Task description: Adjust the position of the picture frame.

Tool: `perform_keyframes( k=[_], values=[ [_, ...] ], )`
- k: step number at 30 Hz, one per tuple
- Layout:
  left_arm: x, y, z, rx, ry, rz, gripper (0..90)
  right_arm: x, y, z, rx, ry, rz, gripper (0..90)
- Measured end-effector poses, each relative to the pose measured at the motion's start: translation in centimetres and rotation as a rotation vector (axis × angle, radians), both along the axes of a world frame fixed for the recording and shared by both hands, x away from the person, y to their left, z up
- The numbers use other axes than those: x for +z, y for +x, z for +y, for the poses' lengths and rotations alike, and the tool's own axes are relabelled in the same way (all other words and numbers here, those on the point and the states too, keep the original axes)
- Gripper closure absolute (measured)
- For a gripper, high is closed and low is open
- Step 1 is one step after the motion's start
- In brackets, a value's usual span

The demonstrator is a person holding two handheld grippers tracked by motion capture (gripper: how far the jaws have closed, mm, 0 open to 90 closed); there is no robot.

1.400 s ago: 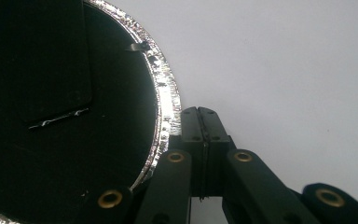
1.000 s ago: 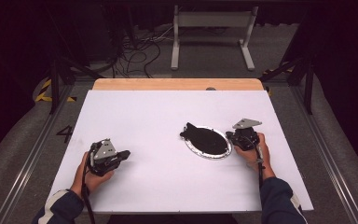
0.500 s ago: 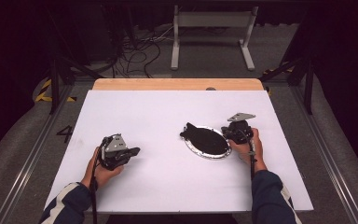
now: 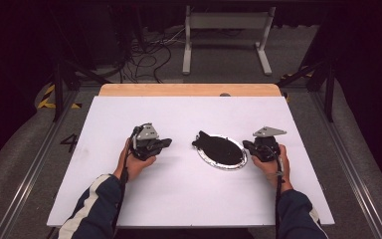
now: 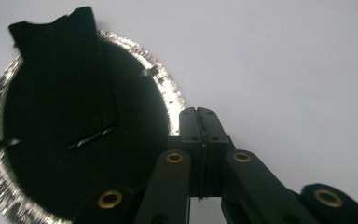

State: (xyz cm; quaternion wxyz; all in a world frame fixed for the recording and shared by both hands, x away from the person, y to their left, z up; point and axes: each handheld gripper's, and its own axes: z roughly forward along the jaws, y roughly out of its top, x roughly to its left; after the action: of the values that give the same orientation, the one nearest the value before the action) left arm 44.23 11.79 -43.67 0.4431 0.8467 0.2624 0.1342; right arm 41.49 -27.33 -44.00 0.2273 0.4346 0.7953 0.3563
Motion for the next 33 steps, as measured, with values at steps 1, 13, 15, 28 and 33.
perform_keyframes(
  k=[1, 13, 15, 28, 33],
  values=[
    [0.0, 0.6, -0.5, 0.006, -0.007, 0.013, 89.9, 0.1, -1.0, -0.2, 0.01, 0.003, 0.001, 90.0],
    [-0.4, 2.8, -2.9, 0.013, -0.024, 0.038, 90.0, -0.5, -6.9, 1.4, 0.112, 0.0, -0.029, 90.0],
    [-0.7, 2.9, -3.6, -0.002, 0.007, 0.043, 89.9, -0.7, -7.4, 2.0, 0.13, -0.013, -0.02, 90.0],
    [-1.0, 4.2, -7.2, -0.008, 0.008, 0.069, 87.5, -1.8, -8.0, 2.5, 0.14, -0.099, -0.025, 90.0],
    [-1.7, 4.1, -8.4, -0.01, 0.043, 0.075, 87.5, -2.0, -8.1, 2.5, 0.131, -0.094, -0.034, 90.0]
  ],
)
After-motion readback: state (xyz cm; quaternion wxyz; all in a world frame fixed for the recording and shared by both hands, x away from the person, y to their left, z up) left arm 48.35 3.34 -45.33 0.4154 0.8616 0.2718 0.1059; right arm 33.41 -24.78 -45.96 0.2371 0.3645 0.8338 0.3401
